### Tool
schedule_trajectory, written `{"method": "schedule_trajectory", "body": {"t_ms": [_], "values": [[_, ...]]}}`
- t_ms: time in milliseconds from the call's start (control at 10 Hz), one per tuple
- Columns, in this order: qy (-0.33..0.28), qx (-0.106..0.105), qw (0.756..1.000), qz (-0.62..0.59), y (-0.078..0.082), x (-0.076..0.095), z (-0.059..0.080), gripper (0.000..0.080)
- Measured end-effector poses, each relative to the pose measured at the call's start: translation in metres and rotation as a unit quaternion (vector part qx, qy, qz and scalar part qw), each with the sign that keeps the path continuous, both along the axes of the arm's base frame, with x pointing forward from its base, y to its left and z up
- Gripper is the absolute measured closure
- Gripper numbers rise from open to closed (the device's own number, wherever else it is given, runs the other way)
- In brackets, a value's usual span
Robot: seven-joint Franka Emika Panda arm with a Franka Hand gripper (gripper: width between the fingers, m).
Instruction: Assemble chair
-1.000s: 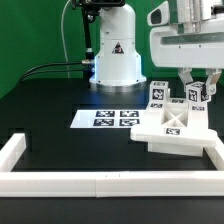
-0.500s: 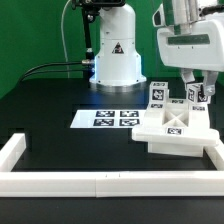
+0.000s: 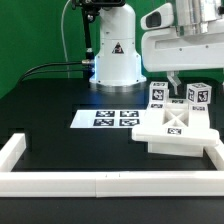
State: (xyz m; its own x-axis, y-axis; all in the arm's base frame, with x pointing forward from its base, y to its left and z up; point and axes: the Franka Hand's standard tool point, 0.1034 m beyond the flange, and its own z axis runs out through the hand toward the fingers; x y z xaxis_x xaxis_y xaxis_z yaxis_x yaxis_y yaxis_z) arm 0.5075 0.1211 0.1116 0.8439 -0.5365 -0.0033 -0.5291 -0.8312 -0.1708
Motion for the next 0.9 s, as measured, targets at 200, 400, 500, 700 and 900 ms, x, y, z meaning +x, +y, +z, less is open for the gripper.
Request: {"method": "schedule_trajectory", "body": {"t_ms": [200, 400, 500, 700, 900], "values": [[-0.01, -0.01, 0.997, 0.075, -0.0016, 0.0003, -0.0001, 0.015], [-0.028, -0.066, 0.956, 0.286, -0.0015, 0.0044, 0.0014, 0.015], [-0.027, -0.078, 0.939, 0.334, 0.0034, 0.0016, -0.0016, 0.015], [-0.025, -0.075, 0.946, 0.314, 0.0031, 0.0015, -0.0018, 0.0253], [-0.021, -0.072, 0.959, 0.272, 0.0031, 0.0015, -0.0018, 0.0388]]}}
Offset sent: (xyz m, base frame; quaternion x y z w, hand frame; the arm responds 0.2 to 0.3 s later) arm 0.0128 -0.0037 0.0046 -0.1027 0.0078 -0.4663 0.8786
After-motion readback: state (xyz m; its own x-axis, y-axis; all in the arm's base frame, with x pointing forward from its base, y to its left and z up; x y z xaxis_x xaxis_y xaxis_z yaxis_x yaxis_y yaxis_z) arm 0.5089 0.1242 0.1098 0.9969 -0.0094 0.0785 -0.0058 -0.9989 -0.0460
